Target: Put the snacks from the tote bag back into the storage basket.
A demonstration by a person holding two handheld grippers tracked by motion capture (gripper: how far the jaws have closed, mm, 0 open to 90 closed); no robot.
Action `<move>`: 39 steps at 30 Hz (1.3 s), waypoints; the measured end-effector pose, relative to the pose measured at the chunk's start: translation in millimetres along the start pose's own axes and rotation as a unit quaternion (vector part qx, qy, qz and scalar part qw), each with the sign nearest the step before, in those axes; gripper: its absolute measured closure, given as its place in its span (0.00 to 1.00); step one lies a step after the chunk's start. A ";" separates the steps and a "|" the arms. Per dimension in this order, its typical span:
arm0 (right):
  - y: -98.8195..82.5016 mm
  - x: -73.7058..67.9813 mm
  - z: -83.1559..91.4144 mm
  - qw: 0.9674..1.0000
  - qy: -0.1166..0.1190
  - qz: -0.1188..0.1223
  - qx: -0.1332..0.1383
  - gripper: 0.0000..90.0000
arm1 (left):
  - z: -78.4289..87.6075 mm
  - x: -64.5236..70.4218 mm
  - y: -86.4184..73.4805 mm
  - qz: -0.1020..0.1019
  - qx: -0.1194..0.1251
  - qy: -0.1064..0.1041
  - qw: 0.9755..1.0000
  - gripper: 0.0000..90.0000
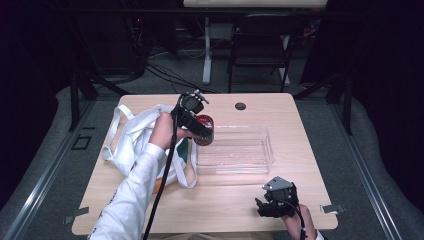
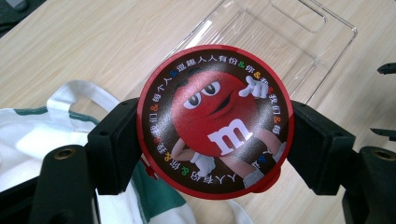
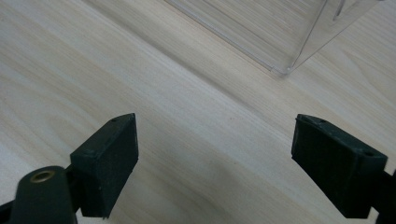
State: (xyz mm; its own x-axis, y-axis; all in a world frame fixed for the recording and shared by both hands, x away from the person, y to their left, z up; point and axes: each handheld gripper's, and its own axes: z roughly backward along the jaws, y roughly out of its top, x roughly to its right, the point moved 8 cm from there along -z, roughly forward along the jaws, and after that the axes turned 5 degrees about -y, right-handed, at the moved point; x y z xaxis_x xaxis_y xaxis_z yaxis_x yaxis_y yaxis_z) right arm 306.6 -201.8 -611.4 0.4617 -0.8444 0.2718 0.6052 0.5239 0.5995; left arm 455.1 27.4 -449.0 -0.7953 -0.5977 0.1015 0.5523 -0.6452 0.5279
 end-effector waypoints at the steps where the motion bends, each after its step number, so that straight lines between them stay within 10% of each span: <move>1: -0.2 0.0 0.1 1.000 0.000 0.000 -0.001 0.16 | -1.8 0.5 -0.5 0.000 -0.001 -0.002 1.000 0.29; 39: -1.3 0.4 -0.3 1.000 -0.006 -0.001 -0.005 0.16 | -53.8 10.7 -17.2 -0.004 -0.028 -0.032 0.999 0.29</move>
State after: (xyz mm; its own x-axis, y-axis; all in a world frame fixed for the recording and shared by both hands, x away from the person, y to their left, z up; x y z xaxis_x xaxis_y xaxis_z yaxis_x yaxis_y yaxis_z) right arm 306.2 -202.8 -612.3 0.4535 -0.8462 0.2799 0.6115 0.5239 0.5929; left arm 450.5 6.5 -502.3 -0.8128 -0.5621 0.1531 0.5582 -0.6762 0.4808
